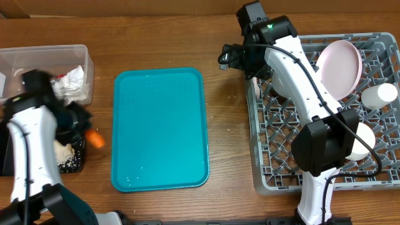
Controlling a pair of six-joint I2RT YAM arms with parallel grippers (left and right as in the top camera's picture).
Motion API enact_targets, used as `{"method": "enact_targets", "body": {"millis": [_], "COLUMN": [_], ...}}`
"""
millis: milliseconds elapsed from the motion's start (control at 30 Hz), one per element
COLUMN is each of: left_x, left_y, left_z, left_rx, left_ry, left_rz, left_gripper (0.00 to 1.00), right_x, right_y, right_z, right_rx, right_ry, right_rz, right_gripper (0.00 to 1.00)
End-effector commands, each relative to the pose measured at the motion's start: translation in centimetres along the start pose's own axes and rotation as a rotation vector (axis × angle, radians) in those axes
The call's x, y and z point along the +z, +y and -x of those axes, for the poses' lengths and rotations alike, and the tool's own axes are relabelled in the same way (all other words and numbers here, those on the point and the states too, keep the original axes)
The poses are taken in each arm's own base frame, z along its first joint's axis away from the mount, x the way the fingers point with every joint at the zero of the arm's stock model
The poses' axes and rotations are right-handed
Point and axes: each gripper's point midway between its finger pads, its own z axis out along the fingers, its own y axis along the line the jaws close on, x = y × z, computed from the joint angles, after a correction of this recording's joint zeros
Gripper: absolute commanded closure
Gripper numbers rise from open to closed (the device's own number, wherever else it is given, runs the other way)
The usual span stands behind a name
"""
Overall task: Sort waste into correct bins and load items into the dishwasher rack
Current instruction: 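Carry the carrot left and drop it on the black rice tray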
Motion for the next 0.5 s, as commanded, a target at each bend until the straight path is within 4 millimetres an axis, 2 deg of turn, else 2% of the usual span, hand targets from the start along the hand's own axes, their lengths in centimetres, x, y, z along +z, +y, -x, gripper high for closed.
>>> {"method": "enact_targets", "body": {"millis": [0,167,367,467], "left_x": [-0.9,-1.5,-2.2,-1.8], "left_y": [3.4,6.9,9.2,9.9], "left_z": [2.5,4.9,8.2,9.4], "left_rx": [-0.200,-0.378,-0.458,-0.482], "left_ry": [-0.038,-0.100,-0.222,-0.253], "left_rz": [-0.007,-0.016,-0.026,-0.024], "left_gripper": [0.96,0.95,0.89,0.88], "right_x": [-0.7,-0.7,-0.7,-0.7], "right_y": [0.3,0.3,0.3,0.3], "right_z": [0.4,0.4,0.4,0.4], "right_rx": [0.003,0.003,0.003,0.003], "right_ry": [-0.022,-0.022,-0.022,-0.022], "right_rz": [0.011,0.011,0.010,0.010], "right_gripper": [0.00,0.00,0.00,0.00]}}
